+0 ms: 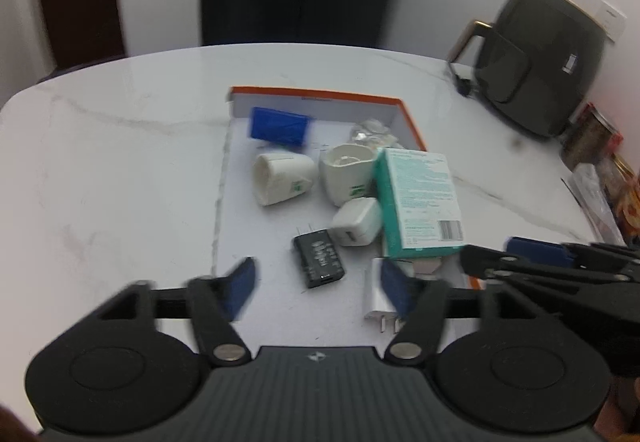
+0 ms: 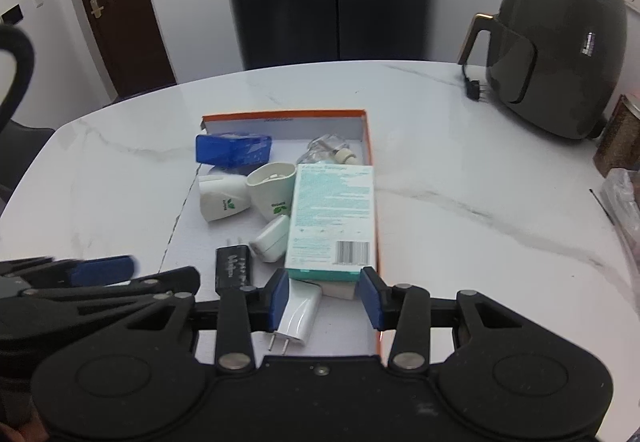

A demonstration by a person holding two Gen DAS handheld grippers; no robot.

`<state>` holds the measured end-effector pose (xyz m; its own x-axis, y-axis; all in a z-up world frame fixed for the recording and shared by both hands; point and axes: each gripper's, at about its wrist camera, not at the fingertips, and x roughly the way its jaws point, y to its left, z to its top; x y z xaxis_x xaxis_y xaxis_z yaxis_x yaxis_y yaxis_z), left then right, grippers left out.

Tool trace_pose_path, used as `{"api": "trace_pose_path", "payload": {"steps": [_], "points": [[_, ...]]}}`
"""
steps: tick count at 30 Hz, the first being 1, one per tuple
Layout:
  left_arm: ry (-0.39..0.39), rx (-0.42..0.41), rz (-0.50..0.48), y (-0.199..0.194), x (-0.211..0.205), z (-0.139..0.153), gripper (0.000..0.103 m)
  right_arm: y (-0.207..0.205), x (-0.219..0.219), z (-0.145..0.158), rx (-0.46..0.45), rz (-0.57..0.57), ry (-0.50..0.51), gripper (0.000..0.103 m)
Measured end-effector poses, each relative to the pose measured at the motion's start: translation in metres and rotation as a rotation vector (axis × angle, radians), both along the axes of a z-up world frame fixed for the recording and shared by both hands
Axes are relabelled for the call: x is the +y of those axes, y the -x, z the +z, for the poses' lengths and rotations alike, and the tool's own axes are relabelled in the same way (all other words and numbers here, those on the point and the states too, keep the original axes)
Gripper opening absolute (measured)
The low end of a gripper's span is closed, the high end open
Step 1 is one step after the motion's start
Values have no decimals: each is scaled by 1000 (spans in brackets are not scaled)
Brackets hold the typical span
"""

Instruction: Organize rigid objects

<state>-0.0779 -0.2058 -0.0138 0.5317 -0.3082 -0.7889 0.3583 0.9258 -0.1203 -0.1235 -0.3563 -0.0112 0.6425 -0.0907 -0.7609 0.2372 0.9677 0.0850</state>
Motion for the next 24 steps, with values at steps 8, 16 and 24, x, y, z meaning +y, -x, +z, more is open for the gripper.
{"api": "trace_pose_path", "payload": {"steps": [8, 16, 24], "points": [[-54, -14, 40, 23, -1, 19, 103, 20, -8, 16, -7, 9, -5, 58], [-86, 1, 50, 34, -3, 17, 103, 34, -10, 15, 9, 3, -5, 60], [-113, 14, 25, 38, -9, 12, 103, 43, -15, 11, 29, -19, -19, 60]]}}
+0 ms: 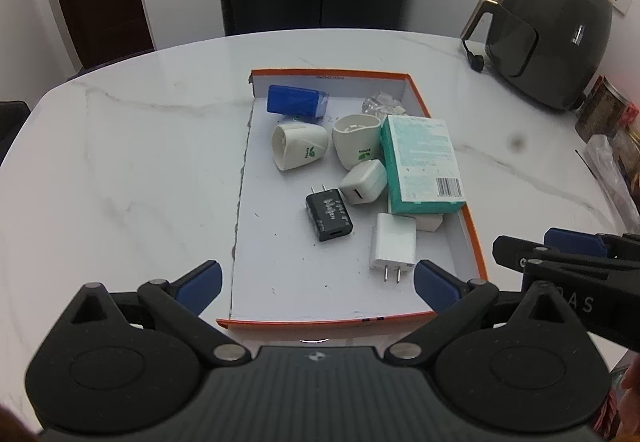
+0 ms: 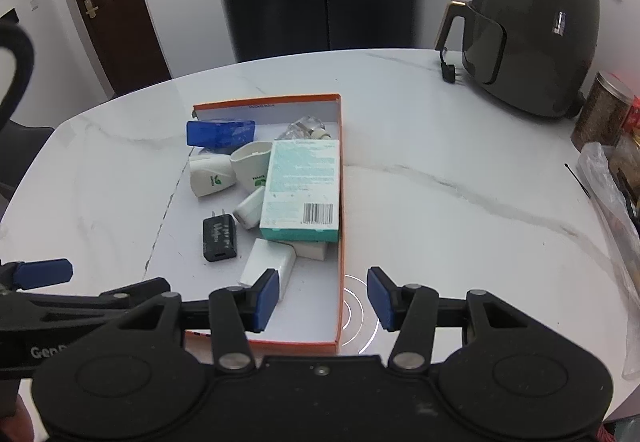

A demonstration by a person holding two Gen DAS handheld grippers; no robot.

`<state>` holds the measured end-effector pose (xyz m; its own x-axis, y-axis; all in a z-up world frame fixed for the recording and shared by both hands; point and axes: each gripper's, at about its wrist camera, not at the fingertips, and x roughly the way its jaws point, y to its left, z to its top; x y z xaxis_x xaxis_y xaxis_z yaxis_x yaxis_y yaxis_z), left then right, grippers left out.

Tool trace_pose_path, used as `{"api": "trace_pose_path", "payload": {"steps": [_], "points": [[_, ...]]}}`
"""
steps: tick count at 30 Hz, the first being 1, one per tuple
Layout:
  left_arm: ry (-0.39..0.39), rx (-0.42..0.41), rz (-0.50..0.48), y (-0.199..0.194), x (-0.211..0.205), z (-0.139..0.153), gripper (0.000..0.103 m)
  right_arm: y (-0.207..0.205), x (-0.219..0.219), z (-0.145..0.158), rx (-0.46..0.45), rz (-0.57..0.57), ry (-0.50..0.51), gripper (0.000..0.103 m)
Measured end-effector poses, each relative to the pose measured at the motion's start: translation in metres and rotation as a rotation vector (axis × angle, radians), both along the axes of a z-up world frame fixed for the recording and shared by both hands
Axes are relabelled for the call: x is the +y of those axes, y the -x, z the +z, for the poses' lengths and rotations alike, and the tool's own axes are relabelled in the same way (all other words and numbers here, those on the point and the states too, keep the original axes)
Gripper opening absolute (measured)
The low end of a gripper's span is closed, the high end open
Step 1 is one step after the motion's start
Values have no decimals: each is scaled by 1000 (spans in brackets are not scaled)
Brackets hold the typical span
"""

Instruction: Organize rigid objects

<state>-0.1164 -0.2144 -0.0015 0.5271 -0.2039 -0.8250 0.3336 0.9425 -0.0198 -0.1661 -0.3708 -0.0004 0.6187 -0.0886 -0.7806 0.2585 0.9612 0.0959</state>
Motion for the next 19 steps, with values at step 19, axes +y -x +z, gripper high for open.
{"api": "trace_pose_path", "payload": {"steps": [19], "points": [[-3, 23, -12, 5, -2, -6, 103, 9, 0, -6, 23, -18, -4, 61]]}}
